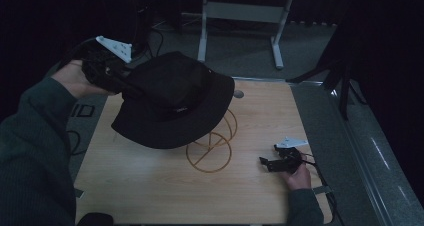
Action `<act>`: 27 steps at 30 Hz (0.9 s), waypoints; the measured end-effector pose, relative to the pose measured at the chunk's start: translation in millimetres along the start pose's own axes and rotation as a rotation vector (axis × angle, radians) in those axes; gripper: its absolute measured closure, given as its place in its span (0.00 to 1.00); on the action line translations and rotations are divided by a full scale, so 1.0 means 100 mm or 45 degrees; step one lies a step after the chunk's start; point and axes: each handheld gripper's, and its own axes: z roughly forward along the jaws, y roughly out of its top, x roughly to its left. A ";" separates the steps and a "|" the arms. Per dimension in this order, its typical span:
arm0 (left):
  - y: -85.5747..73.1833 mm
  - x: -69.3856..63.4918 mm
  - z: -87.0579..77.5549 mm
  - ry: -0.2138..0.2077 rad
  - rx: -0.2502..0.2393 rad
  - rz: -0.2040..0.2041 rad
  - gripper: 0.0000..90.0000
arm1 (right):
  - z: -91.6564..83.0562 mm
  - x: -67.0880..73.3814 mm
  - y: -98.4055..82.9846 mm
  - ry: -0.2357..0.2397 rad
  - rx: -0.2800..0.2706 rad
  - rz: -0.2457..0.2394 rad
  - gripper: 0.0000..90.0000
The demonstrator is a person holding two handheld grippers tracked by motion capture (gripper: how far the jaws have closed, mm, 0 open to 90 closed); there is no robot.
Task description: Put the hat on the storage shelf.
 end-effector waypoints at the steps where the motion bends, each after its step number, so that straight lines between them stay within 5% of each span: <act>1: 0.02 0.00 0.02 -0.005 0.005 0.002 0.96 | 0.00 0.00 0.00 0.000 0.000 0.000 0.17; 27: 0.42 -0.05 0.43 -0.061 0.050 0.099 0.96 | 0.00 0.00 0.00 0.000 0.000 0.001 0.17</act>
